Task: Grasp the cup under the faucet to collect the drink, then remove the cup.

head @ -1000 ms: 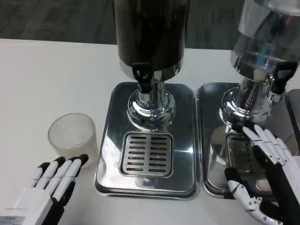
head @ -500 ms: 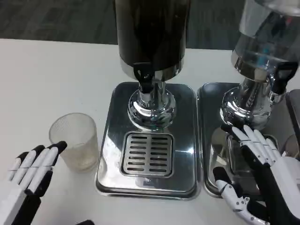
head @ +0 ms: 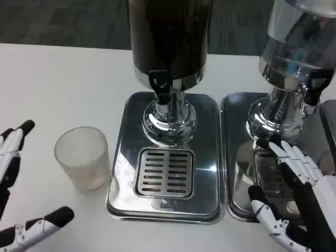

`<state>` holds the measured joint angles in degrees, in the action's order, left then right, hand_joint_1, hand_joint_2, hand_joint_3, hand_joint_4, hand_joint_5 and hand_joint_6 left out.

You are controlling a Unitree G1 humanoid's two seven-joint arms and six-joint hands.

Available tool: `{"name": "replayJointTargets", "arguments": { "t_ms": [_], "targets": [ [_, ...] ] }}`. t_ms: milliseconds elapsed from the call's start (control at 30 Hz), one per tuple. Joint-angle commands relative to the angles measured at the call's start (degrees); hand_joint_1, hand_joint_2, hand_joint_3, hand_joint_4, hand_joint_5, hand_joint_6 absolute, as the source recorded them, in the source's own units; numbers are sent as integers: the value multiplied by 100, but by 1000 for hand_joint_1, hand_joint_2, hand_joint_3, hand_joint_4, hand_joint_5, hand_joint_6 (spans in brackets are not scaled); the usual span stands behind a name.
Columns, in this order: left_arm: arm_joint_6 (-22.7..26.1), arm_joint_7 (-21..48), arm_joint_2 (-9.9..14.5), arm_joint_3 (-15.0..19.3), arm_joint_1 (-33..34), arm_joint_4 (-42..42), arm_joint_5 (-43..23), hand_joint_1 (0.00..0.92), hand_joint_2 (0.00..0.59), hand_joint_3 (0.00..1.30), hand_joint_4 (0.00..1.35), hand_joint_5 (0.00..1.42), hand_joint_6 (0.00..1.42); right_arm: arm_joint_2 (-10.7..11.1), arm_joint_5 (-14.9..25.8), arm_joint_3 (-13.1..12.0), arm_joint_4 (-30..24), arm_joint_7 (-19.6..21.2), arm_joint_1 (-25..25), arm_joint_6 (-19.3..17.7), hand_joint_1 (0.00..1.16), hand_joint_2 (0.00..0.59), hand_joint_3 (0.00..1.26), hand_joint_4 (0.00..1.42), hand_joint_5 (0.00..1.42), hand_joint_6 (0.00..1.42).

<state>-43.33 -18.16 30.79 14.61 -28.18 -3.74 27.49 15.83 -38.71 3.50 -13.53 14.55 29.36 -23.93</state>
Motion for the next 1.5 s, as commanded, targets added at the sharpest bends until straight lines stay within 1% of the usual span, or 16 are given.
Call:
{"name": "replayJointTargets", "arguments": {
  "t_ms": [33,67,200,433,1000,1133,1300,1400,1500],
  "targets": [
    [-196,333,84,-41,341,-439,-569,0,17,0,0,1,170,29,71,13,22,0,-39,-35,286,396,146,64,50,46],
    [-203,447,112,-69,429,-527,-681,0,7,0,0,8,180,29,87,16,24,-13,-36,-30,285,396,146,64,50,46],
    [-199,941,208,-147,769,-872,-1022,0,0,0,0,54,193,7,95,16,5,0,6,-1,284,396,152,64,52,47],
    [-215,1568,380,-323,1365,-1388,-1170,0,0,0,0,87,210,-31,128,-11,-33,34,81,11,282,396,156,66,61,59],
    [-68,2224,425,-604,2255,-2337,-1279,0,0,0,0,102,208,-51,181,2,-45,9,114,4,281,389,166,88,82,78],
    [-43,2335,449,-674,2467,-2592,-1311,0,0,0,0,58,197,-50,205,-1,-59,11,140,-2,281,389,166,93,84,79],
    [-39,2557,483,-819,2742,-2965,-1402,0,0,0,0,52,192,-73,207,-8,-94,27,168,9,281,389,166,96,96,91],
    [-66,2691,512,-915,2896,-3192,-1430,0,0,0,0,50,144,-77,213,-1,-97,28,174,-16,281,389,166,96,96,93],
    [-125,2850,522,-984,3043,-3426,-1507,0,0,0,0,50,127,-86,235,-5,-94,26,175,-15,281,389,166,96,99,106]
  ]
}}
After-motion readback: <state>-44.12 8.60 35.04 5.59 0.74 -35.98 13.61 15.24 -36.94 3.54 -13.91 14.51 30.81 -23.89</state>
